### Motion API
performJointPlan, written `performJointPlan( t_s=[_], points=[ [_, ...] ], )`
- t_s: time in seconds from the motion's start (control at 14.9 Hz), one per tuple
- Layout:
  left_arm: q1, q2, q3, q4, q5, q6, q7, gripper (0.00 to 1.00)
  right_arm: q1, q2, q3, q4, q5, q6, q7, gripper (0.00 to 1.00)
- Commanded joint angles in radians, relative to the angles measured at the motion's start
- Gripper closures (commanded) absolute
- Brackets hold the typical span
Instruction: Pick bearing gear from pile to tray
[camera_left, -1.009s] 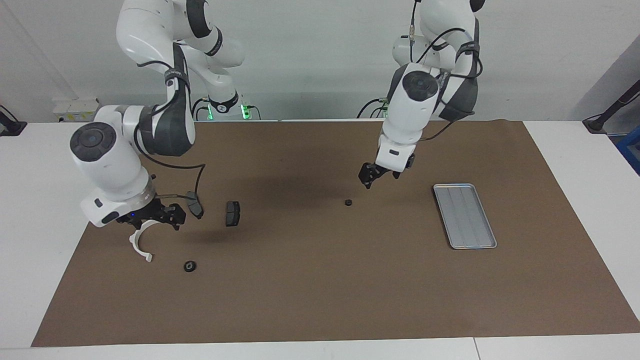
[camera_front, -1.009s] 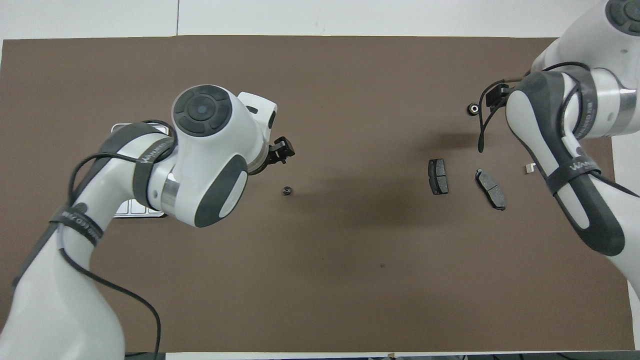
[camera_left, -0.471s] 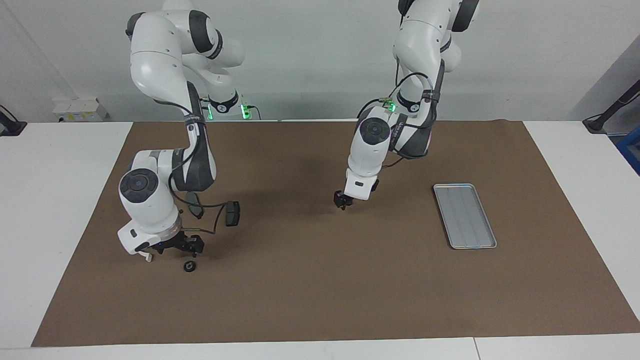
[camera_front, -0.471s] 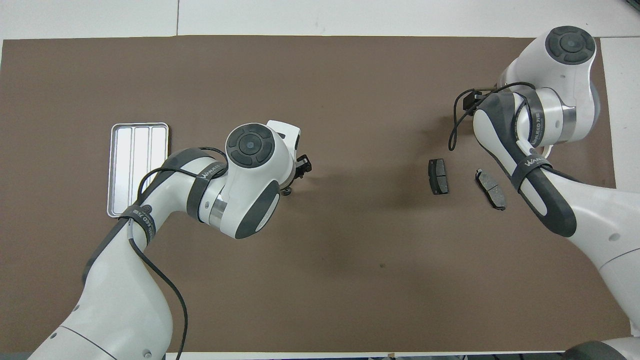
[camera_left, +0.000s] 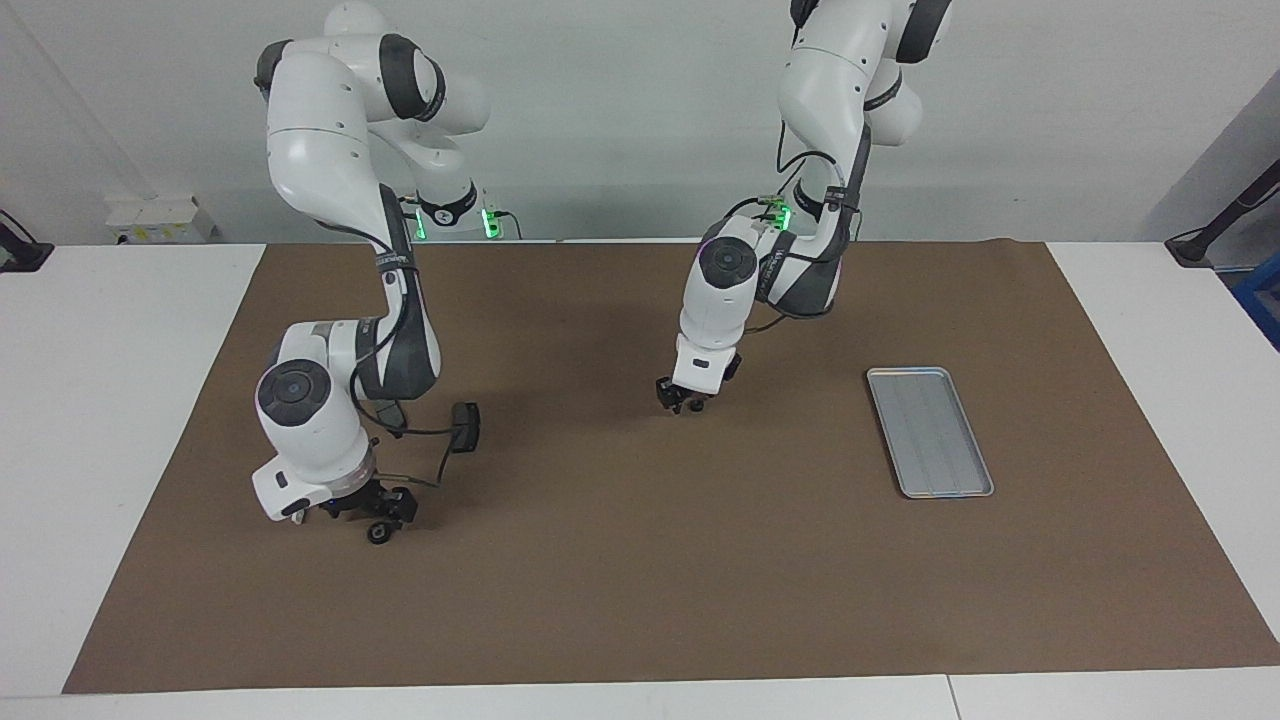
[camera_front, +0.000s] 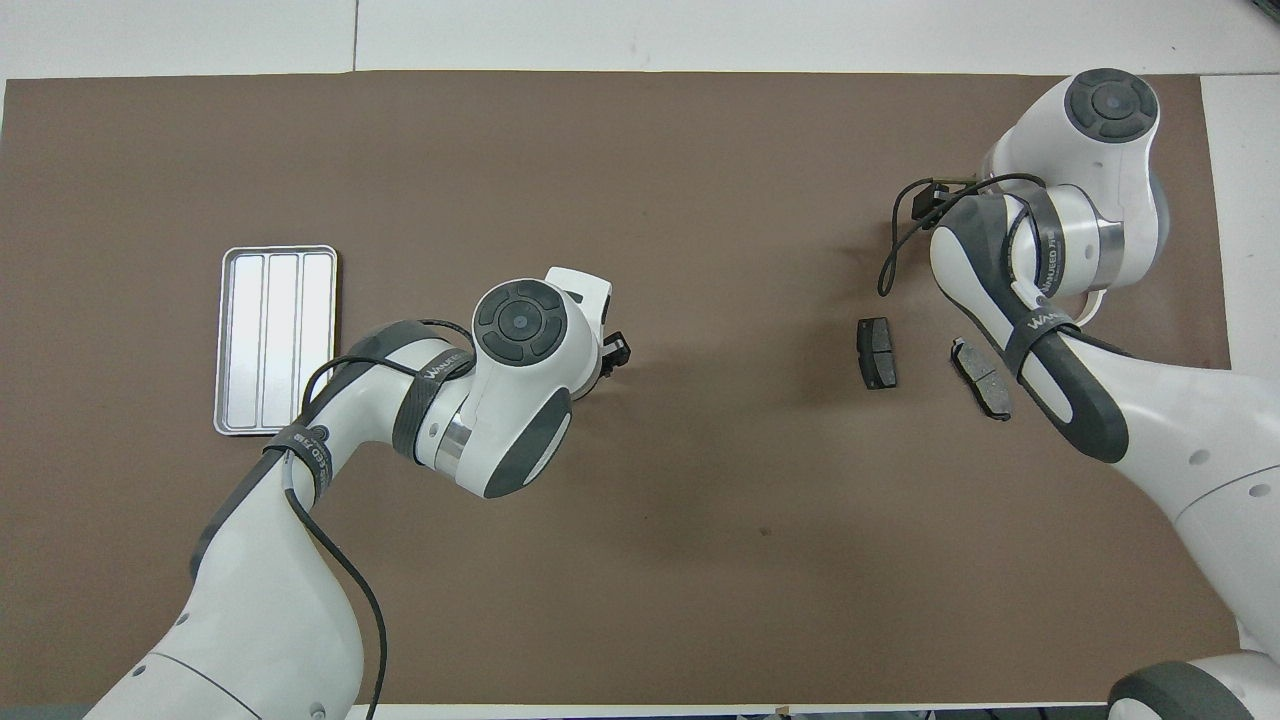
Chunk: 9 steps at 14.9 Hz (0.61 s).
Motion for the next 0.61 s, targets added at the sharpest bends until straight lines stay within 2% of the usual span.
performJointPlan(
  t_s=[0.0,0.13,0.2,0.47,0.54],
  points=[
    [-0.011,-0.020,0.011,-0.036,0.005,0.033,-0.012,0.38,-0.010,0.007,0.011,-0.002,0.007,0.022,0.017,0.00],
    [-0.005,-0.017,0.011,-0.044,0.005,0.062,-0.011,0.39,-0.016,0.012,0.012,-0.004,0.008,0.025,0.015,0.00],
    [-0.004,-0.015,0.011,-0.046,0.005,0.074,-0.012,0.39,-0.014,0.013,0.013,-0.004,0.010,0.025,0.015,0.04],
    [-0.006,-0.015,0.011,-0.056,0.005,0.079,-0.012,0.39,-0.016,0.013,0.013,-0.009,0.024,0.022,0.015,0.33],
    [-0.008,-0.015,0.011,-0.056,0.005,0.077,-0.012,0.46,-0.016,0.013,0.013,-0.010,0.024,0.021,0.015,0.39]
  ],
)
